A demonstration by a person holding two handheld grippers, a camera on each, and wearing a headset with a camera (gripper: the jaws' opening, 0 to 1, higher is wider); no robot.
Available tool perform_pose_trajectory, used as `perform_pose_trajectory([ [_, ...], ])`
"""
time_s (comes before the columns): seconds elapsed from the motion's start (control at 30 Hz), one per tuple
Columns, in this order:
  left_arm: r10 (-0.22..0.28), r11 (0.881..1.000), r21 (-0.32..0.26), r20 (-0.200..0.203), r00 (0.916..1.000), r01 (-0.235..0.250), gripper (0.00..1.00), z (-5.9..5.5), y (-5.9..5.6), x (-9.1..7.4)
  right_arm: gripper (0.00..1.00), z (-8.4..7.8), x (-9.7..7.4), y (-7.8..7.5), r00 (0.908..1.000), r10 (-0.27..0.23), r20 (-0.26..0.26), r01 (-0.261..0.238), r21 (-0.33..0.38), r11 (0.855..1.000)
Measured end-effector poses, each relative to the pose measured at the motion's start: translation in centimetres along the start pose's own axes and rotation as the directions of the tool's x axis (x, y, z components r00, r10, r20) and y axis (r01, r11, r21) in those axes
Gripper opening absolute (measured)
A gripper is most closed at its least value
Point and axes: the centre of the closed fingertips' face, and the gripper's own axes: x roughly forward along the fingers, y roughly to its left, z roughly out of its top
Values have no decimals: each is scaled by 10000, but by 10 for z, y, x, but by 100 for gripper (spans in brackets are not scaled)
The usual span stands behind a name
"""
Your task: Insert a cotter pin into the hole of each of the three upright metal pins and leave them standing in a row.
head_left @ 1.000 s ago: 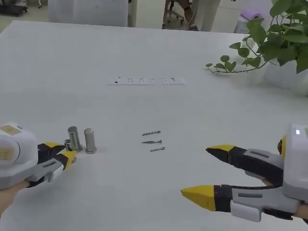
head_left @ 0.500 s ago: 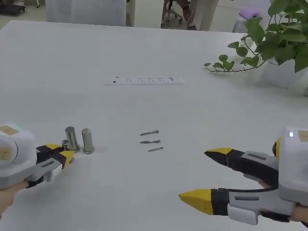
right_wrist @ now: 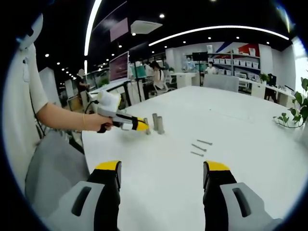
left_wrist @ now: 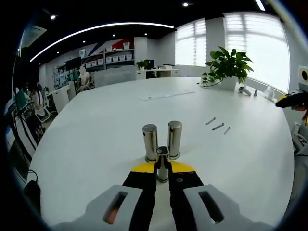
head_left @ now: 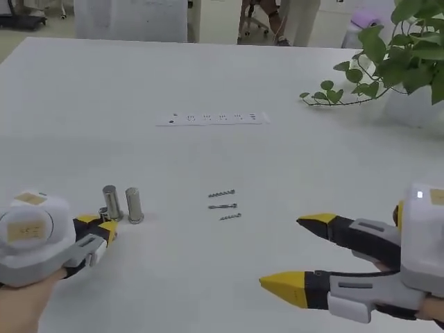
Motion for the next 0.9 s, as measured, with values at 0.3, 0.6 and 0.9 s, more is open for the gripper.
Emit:
perform_pose_trajectory([
  [0.3,495,9985,-218,62,9988,-493,7,4,-11,-8,70,0,1,5,9999,100,124,-100,-37,9999],
  [0.6,1367,9884,-666,5,9906,-1363,7,5,-18,-12,70,-1,1,8,9997,163,166,-160,-148,9998],
  [0.9,1797,9748,-1307,-198,9835,-1807,7,-3,-33,-11,70,-1,-1,11,9993,293,250,-288,-189,9994],
])
